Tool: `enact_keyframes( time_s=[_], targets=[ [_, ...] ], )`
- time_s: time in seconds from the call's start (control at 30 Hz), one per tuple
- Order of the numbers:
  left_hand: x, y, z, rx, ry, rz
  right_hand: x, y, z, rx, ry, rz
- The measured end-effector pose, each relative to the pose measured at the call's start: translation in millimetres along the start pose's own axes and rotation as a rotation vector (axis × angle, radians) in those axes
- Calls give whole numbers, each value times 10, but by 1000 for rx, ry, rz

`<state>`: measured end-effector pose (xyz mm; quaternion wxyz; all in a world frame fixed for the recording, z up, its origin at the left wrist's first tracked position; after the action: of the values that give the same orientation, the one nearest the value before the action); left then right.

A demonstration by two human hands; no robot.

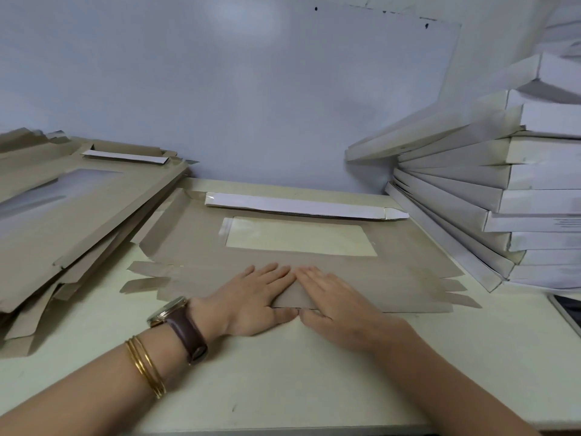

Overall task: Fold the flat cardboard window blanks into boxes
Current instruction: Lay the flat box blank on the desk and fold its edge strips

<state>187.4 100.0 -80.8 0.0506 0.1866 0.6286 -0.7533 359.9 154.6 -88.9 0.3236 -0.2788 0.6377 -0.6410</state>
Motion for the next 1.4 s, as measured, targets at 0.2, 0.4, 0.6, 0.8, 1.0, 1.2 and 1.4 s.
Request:
enact_keyframes(
  time_s=[0.2,0.4,0.6,0.8,1.0,1.2,1.4],
  targets=[
    [275,-21,187,-24,-40,-23,-377,49,281,59,93,15],
    [555,-168,383,-35,-121,13,-698,36,481,55,184,26],
    [617,-278,475,-40,-134,114,-843,-23,620,-12,218,7],
    [608,-320,457,-96,-155,30,-954,-102,689,-39,236,-62],
    [530,-335,468,-259,-3,25,-983,-151,715,-177,221,-15],
    [518,-412,486,-368,30,4,-968,-243,653,-247,258,-46],
    [566,-506,357,-421,-21,-34,-1089,-372,465,-166,338,-29]
  ],
)
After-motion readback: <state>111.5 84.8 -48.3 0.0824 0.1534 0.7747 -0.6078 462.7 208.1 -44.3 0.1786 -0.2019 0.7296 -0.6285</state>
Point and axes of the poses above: each hand's wrist, its own z-axis away from the middle knuckle, its own y-axis out of the palm, x = y × z, the point moved 2 cm from there along -z, towards the middle knuckle, and after that the axes turned 10 degrees about z, right-handed, at the moved point
